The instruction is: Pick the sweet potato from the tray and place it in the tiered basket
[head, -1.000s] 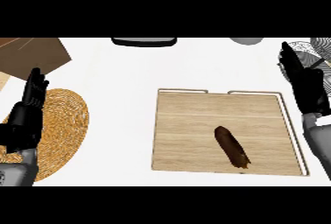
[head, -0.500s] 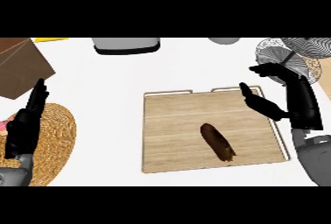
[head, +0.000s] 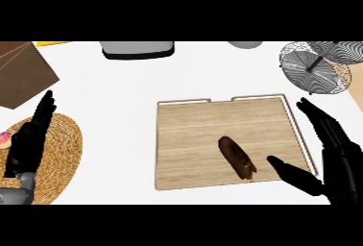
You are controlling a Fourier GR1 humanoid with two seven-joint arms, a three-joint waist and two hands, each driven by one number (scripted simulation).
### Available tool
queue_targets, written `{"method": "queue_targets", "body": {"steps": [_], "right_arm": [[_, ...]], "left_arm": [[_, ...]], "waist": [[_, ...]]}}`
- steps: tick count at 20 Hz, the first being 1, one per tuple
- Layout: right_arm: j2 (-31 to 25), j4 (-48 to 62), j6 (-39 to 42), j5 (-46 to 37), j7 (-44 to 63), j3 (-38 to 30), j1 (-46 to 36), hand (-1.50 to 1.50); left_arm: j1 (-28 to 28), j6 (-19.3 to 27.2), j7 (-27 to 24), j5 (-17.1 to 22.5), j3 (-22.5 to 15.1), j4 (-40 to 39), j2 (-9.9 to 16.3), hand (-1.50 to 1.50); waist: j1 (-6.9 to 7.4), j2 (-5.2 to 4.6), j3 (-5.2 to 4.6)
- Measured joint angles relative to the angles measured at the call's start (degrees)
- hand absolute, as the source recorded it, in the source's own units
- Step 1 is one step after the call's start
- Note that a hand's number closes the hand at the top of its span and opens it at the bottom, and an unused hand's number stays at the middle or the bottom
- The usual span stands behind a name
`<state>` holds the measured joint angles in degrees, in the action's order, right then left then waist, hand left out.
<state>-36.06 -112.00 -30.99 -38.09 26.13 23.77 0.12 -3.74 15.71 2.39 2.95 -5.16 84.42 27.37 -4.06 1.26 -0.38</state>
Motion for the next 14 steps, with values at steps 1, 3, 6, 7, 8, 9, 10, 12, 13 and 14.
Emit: {"method": "queue_targets", "body": {"steps": [1, 3, 6, 7, 8, 9, 10, 12, 13, 14], "right_arm": [[-1.3, -1.3, 2.4, -1.9, 2.5, 0.6, 0.6, -1.50], [-3.5, -4.0, 7.7, -5.4, 7.3, 2.6, 1.7, -1.50], [-5.7, -8.0, 16.7, -9.8, 15.5, 5.5, 2.1, -1.50], [-5.9, -9.6, 19.8, -11.0, 18.6, 6.6, 1.7, -1.50], [-5.7, -10.7, 22.9, -12.5, 21.6, 7.9, 1.2, -1.50], [-4.9, -11.7, 25.8, -13.9, 24.9, 9.3, 0.4, -1.50], [-4.1, -13.1, 29.0, -15.1, 28.0, 10.4, -0.7, -1.50], [-1.1, -14.7, 34.3, -17.3, 33.0, 12.9, -3.3, -1.50], [0.7, -14.9, 36.4, -18.5, 34.7, 13.8, -4.7, -1.50], [2.5, -14.6, 38.2, -19.4, 36.0, 14.8, -6.0, -1.50]], "left_arm": [[0.0, -0.1, 0.2, 0.0, -0.1, 0.4, 0.0, 0.00], [-0.3, -0.3, 0.4, -0.2, -0.3, 0.4, 0.1, 0.00], [-0.9, -0.7, 0.8, -0.3, -0.6, 0.6, 0.1, 0.00], [-1.3, -0.8, 1.0, -0.3, -0.8, 0.6, 0.0, 0.00], [-1.7, -0.9, 1.1, -0.4, -1.0, 0.6, -0.2, 0.00], [-1.9, -1.2, 0.9, -0.4, -1.0, 0.5, -0.1, 0.00], [-2.2, -1.6, 1.1, -0.3, -1.0, 0.7, -0.1, 0.00], [-3.1, -2.0, 1.3, -0.4, -1.2, 0.4, -0.2, 0.00], [-3.0, -1.7, 1.2, -0.9, -1.7, 0.4, -0.7, 0.00], [-3.2, -1.5, 0.9, -1.1, -1.8, 0.0, -1.1, 0.00]], "waist": [[0.22, -0.03, -0.05], [0.36, -0.10, -0.19], [1.18, -0.34, -0.23], [1.50, -0.43, -0.23], [1.90, -0.53, -0.23], [2.37, -0.64, -0.21], [2.81, -0.71, -0.17], [3.44, -0.87, -0.11], [3.74, -0.92, -0.07], [3.99, -0.99, -0.06]]}}
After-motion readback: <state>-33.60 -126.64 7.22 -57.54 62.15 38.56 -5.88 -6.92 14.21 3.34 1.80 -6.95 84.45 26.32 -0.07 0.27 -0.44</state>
